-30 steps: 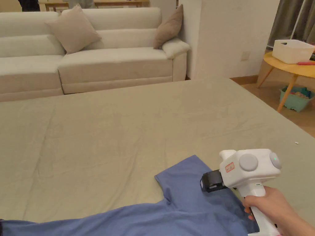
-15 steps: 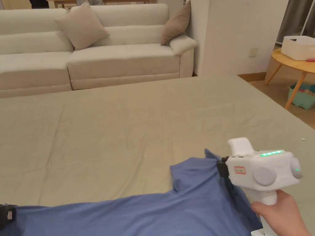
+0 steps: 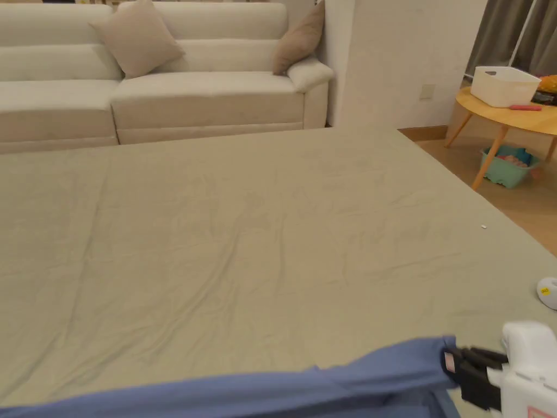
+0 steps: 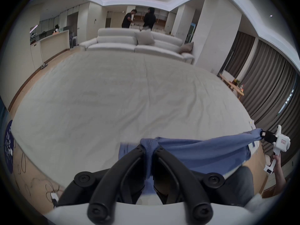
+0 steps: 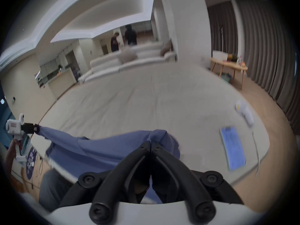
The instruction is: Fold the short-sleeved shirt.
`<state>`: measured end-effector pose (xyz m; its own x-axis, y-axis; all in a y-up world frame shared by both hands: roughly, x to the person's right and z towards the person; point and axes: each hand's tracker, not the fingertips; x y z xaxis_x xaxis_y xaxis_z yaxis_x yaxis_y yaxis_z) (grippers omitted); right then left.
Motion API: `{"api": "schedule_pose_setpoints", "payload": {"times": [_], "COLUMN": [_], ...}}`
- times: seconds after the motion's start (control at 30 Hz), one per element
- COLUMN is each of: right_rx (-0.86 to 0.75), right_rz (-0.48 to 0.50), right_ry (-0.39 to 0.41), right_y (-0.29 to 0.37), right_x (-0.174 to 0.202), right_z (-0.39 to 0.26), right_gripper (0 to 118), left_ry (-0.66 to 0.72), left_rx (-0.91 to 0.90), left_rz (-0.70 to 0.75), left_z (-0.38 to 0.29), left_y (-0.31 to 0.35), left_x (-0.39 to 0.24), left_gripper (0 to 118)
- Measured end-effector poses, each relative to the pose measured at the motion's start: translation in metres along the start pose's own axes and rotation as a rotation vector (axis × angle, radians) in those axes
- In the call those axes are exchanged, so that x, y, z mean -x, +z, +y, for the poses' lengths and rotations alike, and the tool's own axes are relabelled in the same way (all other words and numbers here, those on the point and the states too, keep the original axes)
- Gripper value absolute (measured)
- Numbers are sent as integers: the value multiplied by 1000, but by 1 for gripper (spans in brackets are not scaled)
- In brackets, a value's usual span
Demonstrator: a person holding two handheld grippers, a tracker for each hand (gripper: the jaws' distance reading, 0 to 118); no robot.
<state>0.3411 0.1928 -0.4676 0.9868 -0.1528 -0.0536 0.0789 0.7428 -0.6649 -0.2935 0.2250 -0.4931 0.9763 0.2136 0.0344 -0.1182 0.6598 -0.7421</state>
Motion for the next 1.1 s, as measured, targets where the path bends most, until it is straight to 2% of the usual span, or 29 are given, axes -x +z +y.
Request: {"api": "schedule_pose_setpoints", "payload": {"times": [0.03, 0.1, 0.2, 0.37, 0.43, 0.47, 0.5, 0.53, 0.57, 0.6, 0.63, 0.67, 0.7, 0.73, 0.77, 0.83, 0.9, 0.93, 0.97, 1.0, 1.03, 1.07, 1.1], "right_rx": [39, 160, 285, 397, 384, 384, 385, 376, 350, 287, 199, 90, -4, -112, -203, -369, -340, -310, -311, -323, -328, -329, -318], "right_rz": [-14, 20, 17, 35, 27, 28, 19, 3, 13, 28, 9, 4, 2, 1, -7, 64, 84, 85, 88, 87, 79, 27, 57], "right_ry": [1, -2, 67, 56, 72, 83, 96, 105, 63, 19, -7, -18, -17, -11, -21, -67, -128, -148, -150, -155, -159, -138, -125], "right_y": [-4, -20, -42, -59, -60, -59, -58, -54, -44, -29, -10, 14, 33, 52, 73, 95, 105, 106, 107, 109, 102, 101, 90], "right_x": [-3, -10, -8, -16, -13, -13, -12, -11, -13, -13, -14, -13, -12, -10, -1, -2, 8, 10, 13, 16, 10, 15, 24], "right_z": [-14, -35, -56, -65, -61, -61, -60, -58, -51, -43, -33, -18, -4, 10, 24, 40, 63, 69, 71, 71, 68, 69, 64], "right_gripper": [1, 1, 1, 1, 1, 7, 24, 47, 62, 70, 74, 83, 103, 117, 118, 117, 118, 118, 116, 107, 84, 35, 0], "left_ry": [-5, 29, 71, 78, 85, 86, 89, 83, 70, 42, 28, 22, 28, 47, 69, 103, 92, 101, 126, 142, 187, 220, 248], "left_rx": [46, 107, 240, 356, 295, 305, 300, 299, 285, 232, 138, 7, -98, -186, -236, -241, -145, -92, -80, -83, -79, -67, -66], "left_rz": [5, 3, 20, 56, 43, 51, 56, 53, 64, 82, 93, 68, 52, 62, 71, 121, 160, 149, 110, 66, 26, 26, 36], "left_z": [-12, -37, -63, -93, -95, -93, -92, -91, -91, -84, -79, -71, -65, -55, -45, -29, -23, -21, -23, -26, -29, -31, -33], "left_y": [-2, -8, -29, -51, -58, -61, -63, -63, -53, -39, -21, 3, 26, 47, 61, 78, 77, 74, 69, 68, 65, 59, 55], "left_x": [2, 7, 19, 28, 40, 41, 41, 40, 36, 32, 29, 27, 22, 21, 23, 23, 34, 40, 44, 50, 56, 61, 64], "left_gripper": [6, 6, 6, 6, 7, 9, 15, 25, 44, 73, 87, 96, 102, 103, 103, 103, 102, 101, 94, 61, 20, 0, 0]}}
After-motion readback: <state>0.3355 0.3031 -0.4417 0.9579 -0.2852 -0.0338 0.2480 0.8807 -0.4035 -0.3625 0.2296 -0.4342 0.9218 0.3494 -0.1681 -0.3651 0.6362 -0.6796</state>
